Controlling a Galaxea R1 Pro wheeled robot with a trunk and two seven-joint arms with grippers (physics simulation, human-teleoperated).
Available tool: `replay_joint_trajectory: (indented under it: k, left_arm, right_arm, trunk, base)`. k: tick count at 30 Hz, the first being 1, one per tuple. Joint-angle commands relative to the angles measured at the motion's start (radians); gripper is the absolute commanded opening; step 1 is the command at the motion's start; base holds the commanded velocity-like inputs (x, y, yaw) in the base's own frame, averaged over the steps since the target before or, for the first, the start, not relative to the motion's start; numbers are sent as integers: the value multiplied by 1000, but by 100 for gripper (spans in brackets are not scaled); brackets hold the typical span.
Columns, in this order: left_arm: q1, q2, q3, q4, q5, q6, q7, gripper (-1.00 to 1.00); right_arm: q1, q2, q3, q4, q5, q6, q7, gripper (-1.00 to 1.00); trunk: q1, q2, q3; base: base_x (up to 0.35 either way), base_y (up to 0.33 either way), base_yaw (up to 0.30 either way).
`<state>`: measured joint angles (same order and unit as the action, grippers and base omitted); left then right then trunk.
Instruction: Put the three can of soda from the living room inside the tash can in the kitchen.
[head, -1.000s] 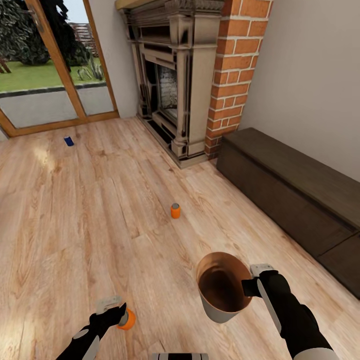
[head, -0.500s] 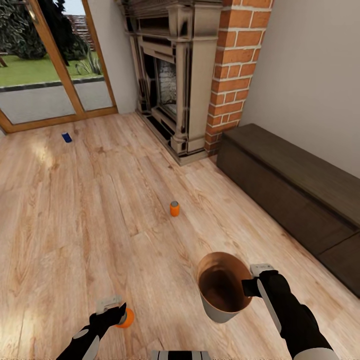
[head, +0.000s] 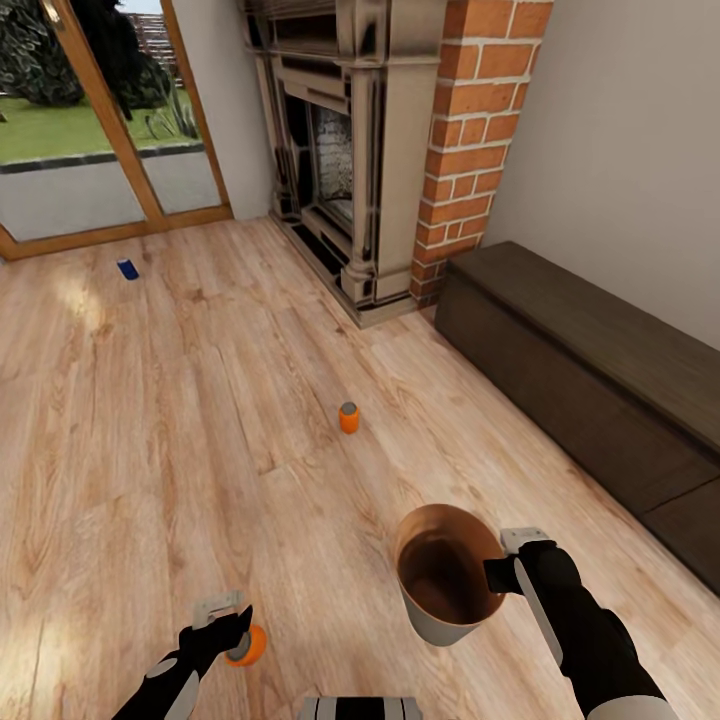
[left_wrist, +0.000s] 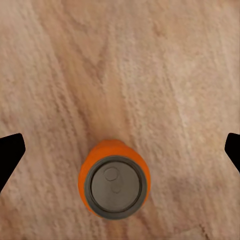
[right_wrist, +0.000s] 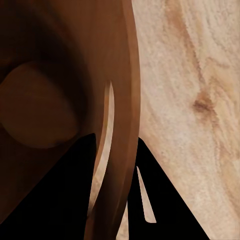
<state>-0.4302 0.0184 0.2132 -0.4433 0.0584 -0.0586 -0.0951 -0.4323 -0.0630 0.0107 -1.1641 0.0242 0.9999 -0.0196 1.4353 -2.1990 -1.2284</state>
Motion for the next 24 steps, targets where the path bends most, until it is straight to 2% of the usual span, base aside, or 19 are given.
replay_joint_trajectory:
  k: [1, 24]
  left_arm:
    - [0, 0, 0, 0, 0, 0, 0, 100]
    - [0, 0, 0, 0, 0, -1, 0, 100]
  right_arm:
    - [0, 0, 0, 0, -15, -1, 3, -100]
    - [0, 0, 0, 0, -15, -1, 3, -100]
  trunk:
    - [0, 0, -2]
    - [0, 0, -35]
  base:
    - [15, 0, 0]
    - [1, 0, 0]
